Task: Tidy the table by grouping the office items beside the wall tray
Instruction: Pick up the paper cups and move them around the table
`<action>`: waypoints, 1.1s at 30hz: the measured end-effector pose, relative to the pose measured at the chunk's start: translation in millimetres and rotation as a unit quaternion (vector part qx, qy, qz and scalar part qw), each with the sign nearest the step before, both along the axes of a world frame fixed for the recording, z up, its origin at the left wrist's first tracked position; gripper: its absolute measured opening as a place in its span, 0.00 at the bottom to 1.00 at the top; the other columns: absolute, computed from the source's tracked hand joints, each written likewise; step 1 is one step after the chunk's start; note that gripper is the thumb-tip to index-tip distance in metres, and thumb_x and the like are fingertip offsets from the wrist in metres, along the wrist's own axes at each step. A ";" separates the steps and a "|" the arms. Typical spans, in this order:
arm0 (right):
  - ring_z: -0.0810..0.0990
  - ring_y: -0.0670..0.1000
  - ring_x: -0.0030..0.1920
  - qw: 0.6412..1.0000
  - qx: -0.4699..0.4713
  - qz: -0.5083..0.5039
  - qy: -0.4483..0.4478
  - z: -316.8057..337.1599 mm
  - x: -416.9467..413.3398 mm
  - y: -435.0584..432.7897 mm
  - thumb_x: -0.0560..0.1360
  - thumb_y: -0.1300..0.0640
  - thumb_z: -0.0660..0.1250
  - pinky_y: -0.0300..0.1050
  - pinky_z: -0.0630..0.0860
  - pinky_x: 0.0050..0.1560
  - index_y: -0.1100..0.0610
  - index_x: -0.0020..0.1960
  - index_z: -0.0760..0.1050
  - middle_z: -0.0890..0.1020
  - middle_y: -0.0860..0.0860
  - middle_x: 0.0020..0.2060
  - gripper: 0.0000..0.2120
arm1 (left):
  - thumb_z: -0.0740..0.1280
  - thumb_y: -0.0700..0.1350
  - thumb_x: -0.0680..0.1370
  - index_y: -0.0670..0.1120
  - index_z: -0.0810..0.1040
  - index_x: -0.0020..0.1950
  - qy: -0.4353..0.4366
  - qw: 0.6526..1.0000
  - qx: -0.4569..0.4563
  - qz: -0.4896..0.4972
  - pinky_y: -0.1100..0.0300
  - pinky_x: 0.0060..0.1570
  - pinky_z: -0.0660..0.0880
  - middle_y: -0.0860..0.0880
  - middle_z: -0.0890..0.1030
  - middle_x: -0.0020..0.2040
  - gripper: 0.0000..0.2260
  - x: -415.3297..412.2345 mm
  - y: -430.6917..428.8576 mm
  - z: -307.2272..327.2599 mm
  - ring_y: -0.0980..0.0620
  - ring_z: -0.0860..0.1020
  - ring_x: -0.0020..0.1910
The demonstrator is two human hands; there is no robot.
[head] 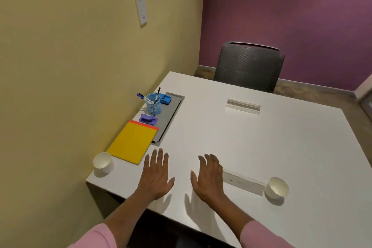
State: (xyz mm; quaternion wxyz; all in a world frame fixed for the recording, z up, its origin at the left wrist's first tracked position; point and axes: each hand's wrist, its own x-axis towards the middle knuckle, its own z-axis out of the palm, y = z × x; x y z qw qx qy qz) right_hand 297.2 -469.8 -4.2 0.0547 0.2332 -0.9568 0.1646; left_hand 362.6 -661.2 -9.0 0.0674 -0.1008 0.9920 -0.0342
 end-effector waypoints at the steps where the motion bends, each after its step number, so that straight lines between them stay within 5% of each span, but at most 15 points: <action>1: 0.74 0.62 0.65 1.000 0.002 0.010 -0.007 1.4 4.5 -20.7 0.72 0.45 0.65 0.58 0.75 0.60 0.59 0.64 0.74 0.78 0.58 0.61 0.26 | 0.61 0.66 0.72 0.39 0.61 0.75 -0.008 1.000 -0.001 0.020 0.37 0.71 0.55 0.35 0.58 0.76 0.42 5.9 -21.2 -0.6 0.34 0.58 0.75; 4: 0.74 0.61 0.64 0.999 0.012 0.043 -0.026 3.1 17.5 -82.6 0.73 0.43 0.63 0.57 0.76 0.57 0.57 0.62 0.75 0.80 0.55 0.58 0.24 | 0.54 0.66 0.75 0.41 0.48 0.78 -0.008 0.998 0.000 0.060 0.39 0.73 0.42 0.37 0.46 0.78 0.41 23.1 -79.8 -0.7 0.35 0.46 0.77; 8: 0.72 0.60 0.67 0.995 0.024 0.075 -0.059 -0.4 30.3 -158.6 0.75 0.42 0.59 0.56 0.73 0.59 0.56 0.64 0.75 0.81 0.53 0.57 0.24 | 0.66 0.64 0.71 0.37 0.61 0.75 0.004 0.997 0.026 0.067 0.36 0.71 0.59 0.34 0.59 0.75 0.42 42.2 -150.2 4.1 0.33 0.60 0.74; 13: 0.68 0.57 0.68 0.984 0.032 0.118 -0.126 -9.3 40.5 -235.0 0.79 0.43 0.55 0.54 0.68 0.60 0.55 0.67 0.73 0.80 0.53 0.61 0.23 | 0.55 0.65 0.76 0.39 0.44 0.77 -0.017 0.995 0.064 0.079 0.44 0.75 0.48 0.36 0.47 0.78 0.42 63.4 -214.7 -17.5 0.38 0.50 0.77; 17: 0.68 0.56 0.67 0.979 0.039 0.108 -0.166 -17.3 45.4 -280.5 0.79 0.42 0.55 0.53 0.67 0.61 0.54 0.68 0.72 0.79 0.52 0.62 0.23 | 0.62 0.62 0.75 0.38 0.49 0.77 -0.011 0.991 0.112 0.066 0.46 0.74 0.52 0.36 0.52 0.78 0.42 75.4 -239.6 -23.6 0.38 0.55 0.76; 21: 0.69 0.57 0.65 0.976 0.045 0.098 -0.188 -27.1 48.4 -312.6 0.79 0.41 0.56 0.52 0.67 0.59 0.55 0.66 0.73 0.79 0.53 0.61 0.23 | 0.78 0.51 0.64 0.33 0.68 0.69 0.019 0.985 0.163 0.062 0.40 0.62 0.71 0.31 0.70 0.68 0.40 79.9 -254.9 -34.9 0.32 0.73 0.64; 28: 0.74 0.59 0.56 0.975 0.044 0.050 -0.212 -42.5 53.0 -342.5 0.80 0.42 0.53 0.52 0.70 0.50 0.58 0.52 0.76 0.82 0.58 0.49 0.22 | 0.70 0.54 0.72 0.37 0.55 0.76 0.042 0.976 0.200 0.078 0.45 0.73 0.59 0.35 0.58 0.76 0.41 77.2 -254.9 -42.7 0.37 0.59 0.75; 33: 0.73 0.60 0.55 0.974 0.054 0.039 -0.214 -48.9 56.5 -346.5 0.80 0.44 0.52 0.52 0.70 0.50 0.59 0.52 0.77 0.83 0.58 0.49 0.22 | 0.69 0.55 0.72 0.36 0.58 0.75 0.055 0.975 0.196 0.086 0.45 0.73 0.59 0.34 0.60 0.75 0.40 75.2 -254.4 -42.2 0.37 0.62 0.74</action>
